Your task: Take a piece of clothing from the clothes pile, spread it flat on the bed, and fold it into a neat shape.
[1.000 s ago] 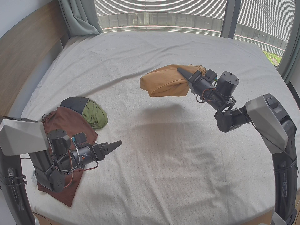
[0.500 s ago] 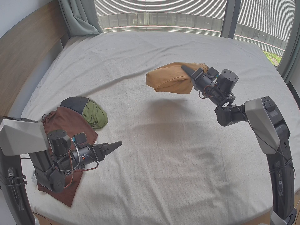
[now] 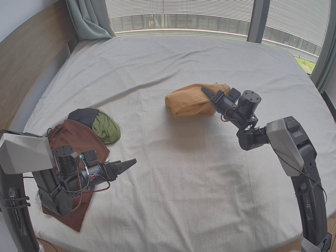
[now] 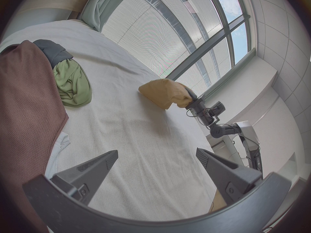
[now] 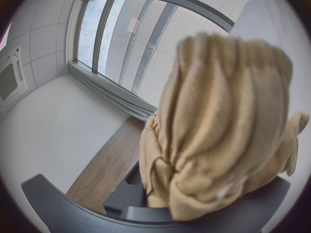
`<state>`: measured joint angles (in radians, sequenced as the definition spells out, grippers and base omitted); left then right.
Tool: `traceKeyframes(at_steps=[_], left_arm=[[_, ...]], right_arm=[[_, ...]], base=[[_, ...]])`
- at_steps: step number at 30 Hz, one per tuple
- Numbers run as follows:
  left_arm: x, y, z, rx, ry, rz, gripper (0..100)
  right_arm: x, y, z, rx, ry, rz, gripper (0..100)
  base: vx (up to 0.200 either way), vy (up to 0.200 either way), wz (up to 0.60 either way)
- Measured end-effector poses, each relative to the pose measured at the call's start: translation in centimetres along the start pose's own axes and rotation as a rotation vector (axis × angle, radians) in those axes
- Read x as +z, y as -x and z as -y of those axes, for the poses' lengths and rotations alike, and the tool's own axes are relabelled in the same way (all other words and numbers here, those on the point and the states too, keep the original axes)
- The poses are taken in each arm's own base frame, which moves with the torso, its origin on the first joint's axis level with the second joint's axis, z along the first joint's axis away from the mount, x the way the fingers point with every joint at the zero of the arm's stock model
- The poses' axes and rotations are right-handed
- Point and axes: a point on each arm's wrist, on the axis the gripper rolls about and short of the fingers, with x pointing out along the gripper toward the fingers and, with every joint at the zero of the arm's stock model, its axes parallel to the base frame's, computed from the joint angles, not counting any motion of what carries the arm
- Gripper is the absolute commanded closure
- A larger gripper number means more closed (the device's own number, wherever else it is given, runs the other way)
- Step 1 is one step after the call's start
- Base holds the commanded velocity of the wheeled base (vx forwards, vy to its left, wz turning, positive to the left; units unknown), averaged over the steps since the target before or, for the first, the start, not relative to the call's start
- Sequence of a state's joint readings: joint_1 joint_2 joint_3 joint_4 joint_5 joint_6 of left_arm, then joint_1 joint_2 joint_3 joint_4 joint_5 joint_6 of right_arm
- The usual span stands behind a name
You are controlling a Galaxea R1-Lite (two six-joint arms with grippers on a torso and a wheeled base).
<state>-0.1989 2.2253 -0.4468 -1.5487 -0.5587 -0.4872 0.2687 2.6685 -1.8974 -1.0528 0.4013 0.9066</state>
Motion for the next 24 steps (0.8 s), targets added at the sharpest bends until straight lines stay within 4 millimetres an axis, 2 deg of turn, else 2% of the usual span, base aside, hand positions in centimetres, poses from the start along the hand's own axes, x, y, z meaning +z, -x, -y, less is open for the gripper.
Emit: traceKeyframes(at_steps=[5, 13, 22, 23, 24], left_arm=[[0.0, 0.1, 0.0, 0.002, 0.002, -0.002, 0], [-0.1, 0.1, 0.0, 0.001, 0.002, -0.003, 0], [-0.2, 0.1, 0.0, 0.001, 0.004, -0.008, 0], [-0.2, 0.1, 0.1, 0.001, 0.004, -0.008, 0], [-0.2, 0.1, 0.1, 0.001, 0.004, -0.008, 0]], right_arm=[[-3.0, 0.8, 2.0, -0.061, -0.02, -0.064, 100], [-7.8, 4.0, 3.9, -0.176, -0.042, -0.179, 100], [-10.7, 6.2, 5.0, -0.233, -0.04, -0.193, 100], [-10.8, 6.3, 5.1, -0.235, -0.04, -0.193, 0], [-10.9, 6.3, 5.2, -0.237, -0.042, -0.194, 0]], base=[[0.0, 0.0, 0.0], [0.0, 0.0, 0.0], [0.0, 0.0, 0.0], [0.0, 0.0, 0.0], [0.0, 0.0, 0.0]])
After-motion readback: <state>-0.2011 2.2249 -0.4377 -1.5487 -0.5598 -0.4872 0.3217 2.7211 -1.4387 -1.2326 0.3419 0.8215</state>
